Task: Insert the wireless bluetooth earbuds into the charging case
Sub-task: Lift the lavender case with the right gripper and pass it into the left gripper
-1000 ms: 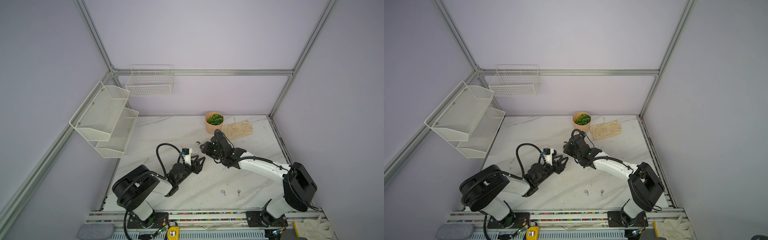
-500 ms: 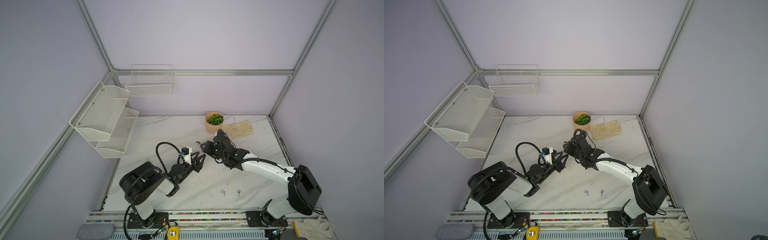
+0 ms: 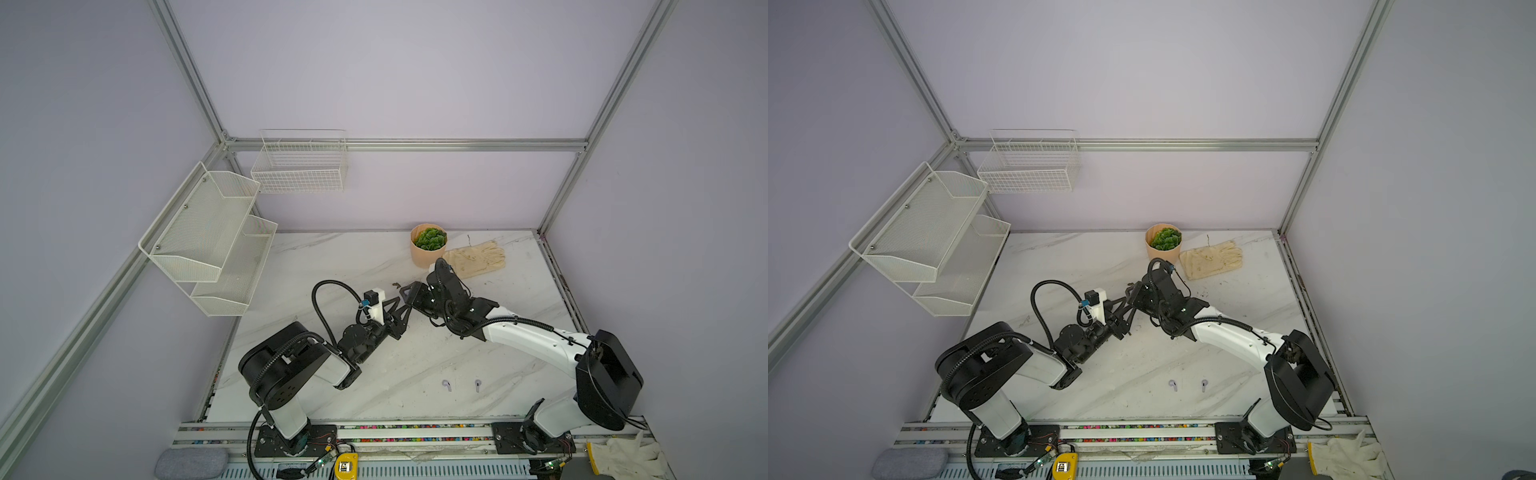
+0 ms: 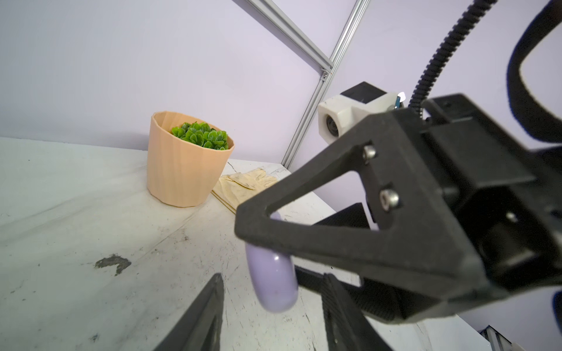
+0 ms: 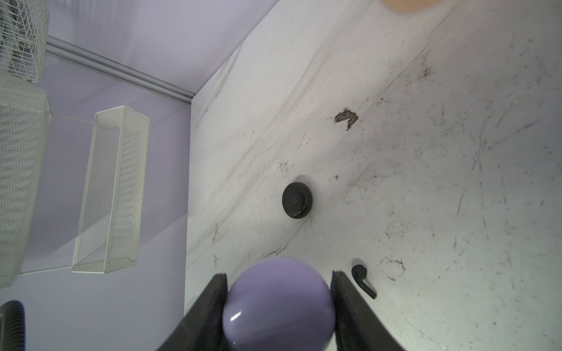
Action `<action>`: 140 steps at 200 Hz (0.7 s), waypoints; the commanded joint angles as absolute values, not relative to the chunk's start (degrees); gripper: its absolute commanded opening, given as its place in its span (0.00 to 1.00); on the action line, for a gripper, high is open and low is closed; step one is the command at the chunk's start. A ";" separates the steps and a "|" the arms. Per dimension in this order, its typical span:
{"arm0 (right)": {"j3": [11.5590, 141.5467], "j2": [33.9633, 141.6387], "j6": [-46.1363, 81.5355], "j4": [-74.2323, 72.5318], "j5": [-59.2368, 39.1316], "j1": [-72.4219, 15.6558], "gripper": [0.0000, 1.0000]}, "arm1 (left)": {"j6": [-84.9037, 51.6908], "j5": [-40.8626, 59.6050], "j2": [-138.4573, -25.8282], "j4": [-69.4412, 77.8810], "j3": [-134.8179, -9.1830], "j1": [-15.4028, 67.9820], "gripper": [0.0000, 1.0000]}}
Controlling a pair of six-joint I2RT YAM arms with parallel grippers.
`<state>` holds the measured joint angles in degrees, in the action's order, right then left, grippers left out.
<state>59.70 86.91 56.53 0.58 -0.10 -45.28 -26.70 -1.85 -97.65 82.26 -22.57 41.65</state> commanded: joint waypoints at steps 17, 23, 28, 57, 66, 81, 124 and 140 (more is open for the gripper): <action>58.97 86.36 57.74 -1.24 -0.53 -45.00 0.41 | -25.13 -1.57 -98.28 86.05 -26.68 40.92 0.48; 58.97 86.32 57.74 -1.34 -0.61 -44.99 0.41 | -25.37 -1.29 -98.43 86.04 -26.84 40.79 0.47; 58.97 86.33 57.74 -1.40 -0.62 -45.00 0.41 | -25.55 -1.03 -98.49 86.04 -26.94 40.66 0.46; 59.19 86.44 57.56 -1.60 -0.88 -45.09 0.41 | -26.32 0.06 -98.55 86.09 -27.36 40.47 0.39; 59.24 86.63 57.57 -1.76 -1.01 -45.11 0.41 | -26.58 0.26 -98.54 86.09 -27.46 40.41 0.38; 59.37 86.66 57.57 -2.01 -1.21 -45.09 0.41 | -27.05 0.55 -98.70 86.09 -27.51 40.43 0.38; 59.41 86.85 57.57 -2.22 -1.36 -45.43 0.41 | -27.29 1.23 -98.44 86.09 -27.77 40.12 0.33; 59.41 86.97 57.48 -2.31 -1.39 -45.52 0.41 | -27.39 1.40 -98.26 86.10 -27.74 39.91 0.31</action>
